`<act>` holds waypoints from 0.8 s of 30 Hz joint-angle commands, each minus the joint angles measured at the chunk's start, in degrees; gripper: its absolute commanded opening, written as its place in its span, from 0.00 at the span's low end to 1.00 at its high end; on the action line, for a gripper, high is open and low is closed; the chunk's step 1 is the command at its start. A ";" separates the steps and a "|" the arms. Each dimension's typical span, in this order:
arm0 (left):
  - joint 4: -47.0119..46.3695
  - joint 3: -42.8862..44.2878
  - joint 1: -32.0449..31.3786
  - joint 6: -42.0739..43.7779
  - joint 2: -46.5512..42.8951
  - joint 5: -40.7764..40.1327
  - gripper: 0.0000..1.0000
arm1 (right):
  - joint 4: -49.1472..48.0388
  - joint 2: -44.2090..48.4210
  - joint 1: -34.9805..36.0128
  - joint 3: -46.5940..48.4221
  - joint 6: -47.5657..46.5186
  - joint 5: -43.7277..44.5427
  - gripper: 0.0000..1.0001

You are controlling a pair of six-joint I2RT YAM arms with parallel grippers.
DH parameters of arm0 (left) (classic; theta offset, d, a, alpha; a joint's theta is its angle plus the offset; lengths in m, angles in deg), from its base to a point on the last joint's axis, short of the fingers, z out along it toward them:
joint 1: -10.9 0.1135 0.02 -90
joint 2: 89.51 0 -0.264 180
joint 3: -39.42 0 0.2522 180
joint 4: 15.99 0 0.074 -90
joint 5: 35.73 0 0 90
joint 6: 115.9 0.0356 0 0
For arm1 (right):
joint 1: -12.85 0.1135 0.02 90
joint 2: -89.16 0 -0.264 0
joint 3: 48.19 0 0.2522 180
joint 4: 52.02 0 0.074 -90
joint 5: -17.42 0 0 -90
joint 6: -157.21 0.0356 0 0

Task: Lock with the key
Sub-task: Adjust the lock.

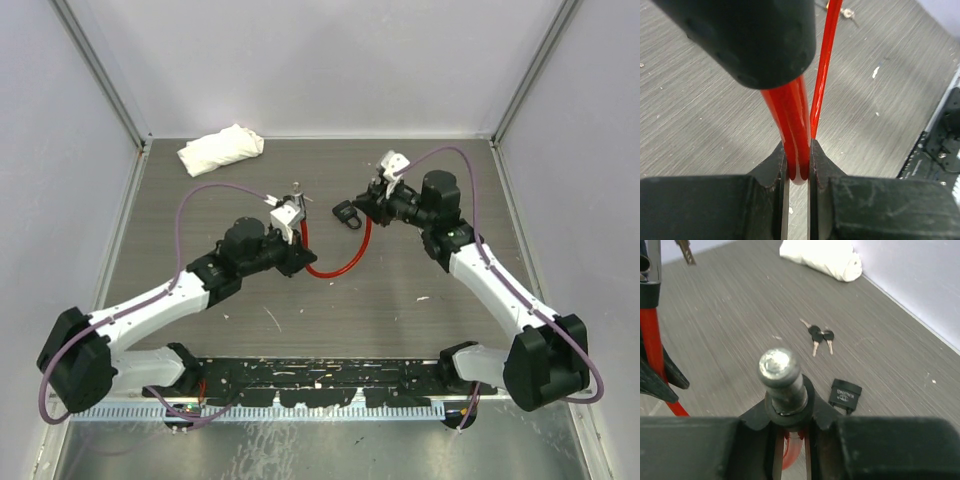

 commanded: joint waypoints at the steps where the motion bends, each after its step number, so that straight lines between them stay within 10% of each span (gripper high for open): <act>1: -11.91 -0.54 -4.74 6.83 3.18 -8.29 0.00 | -1.77 0.64 1.34 -3.26 -13.57 2.36 0.01; 11: -27.16 -6.32 -14.67 23.42 15.05 -27.95 0.00 | -10.66 -3.17 4.67 -12.37 -14.47 -4.86 0.01; 24: -32.47 -13.57 -15.82 16.13 14.74 -30.44 0.00 | -9.52 -11.21 4.83 -10.92 -6.56 -2.30 0.12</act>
